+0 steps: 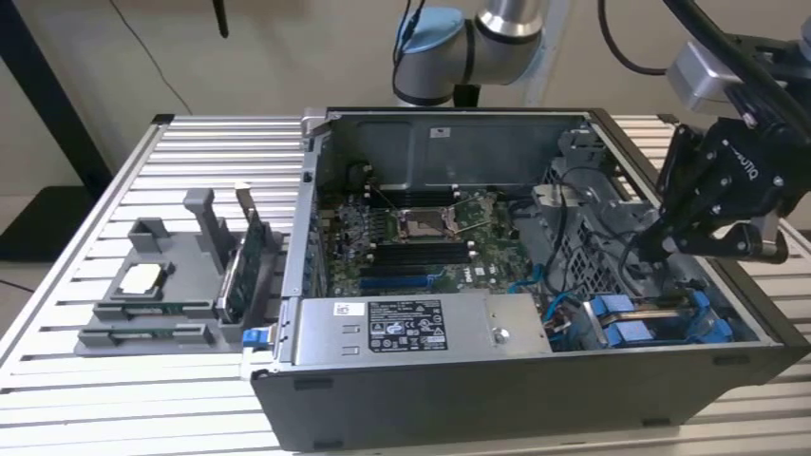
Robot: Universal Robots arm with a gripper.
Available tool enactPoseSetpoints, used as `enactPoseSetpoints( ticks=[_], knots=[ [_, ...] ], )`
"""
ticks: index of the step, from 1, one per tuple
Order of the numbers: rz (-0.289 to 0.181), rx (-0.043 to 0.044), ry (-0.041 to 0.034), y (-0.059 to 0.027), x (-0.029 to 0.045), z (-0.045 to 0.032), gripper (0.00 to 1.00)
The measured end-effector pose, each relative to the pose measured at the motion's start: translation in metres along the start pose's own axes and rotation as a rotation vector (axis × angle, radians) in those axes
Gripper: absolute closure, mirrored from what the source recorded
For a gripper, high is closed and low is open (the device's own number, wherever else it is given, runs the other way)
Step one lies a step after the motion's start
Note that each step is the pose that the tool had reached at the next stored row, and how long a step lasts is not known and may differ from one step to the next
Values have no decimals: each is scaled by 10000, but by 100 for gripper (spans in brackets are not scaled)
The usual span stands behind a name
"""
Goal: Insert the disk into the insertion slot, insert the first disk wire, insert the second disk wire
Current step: 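Insert the second disk wire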
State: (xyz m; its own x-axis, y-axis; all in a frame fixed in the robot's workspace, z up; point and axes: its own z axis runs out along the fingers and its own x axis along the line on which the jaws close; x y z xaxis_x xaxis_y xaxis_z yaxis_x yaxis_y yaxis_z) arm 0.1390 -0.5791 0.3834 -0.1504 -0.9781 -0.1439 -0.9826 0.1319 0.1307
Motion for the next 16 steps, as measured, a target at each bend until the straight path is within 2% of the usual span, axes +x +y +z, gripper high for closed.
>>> enactPoseSetpoints(
  ticks=[8, 16],
  knots=[
    [-58, -1, 7, -13, 80, 9, 84],
    [-109, 5, 12, -17, 98, 16, 84]
  ],
)
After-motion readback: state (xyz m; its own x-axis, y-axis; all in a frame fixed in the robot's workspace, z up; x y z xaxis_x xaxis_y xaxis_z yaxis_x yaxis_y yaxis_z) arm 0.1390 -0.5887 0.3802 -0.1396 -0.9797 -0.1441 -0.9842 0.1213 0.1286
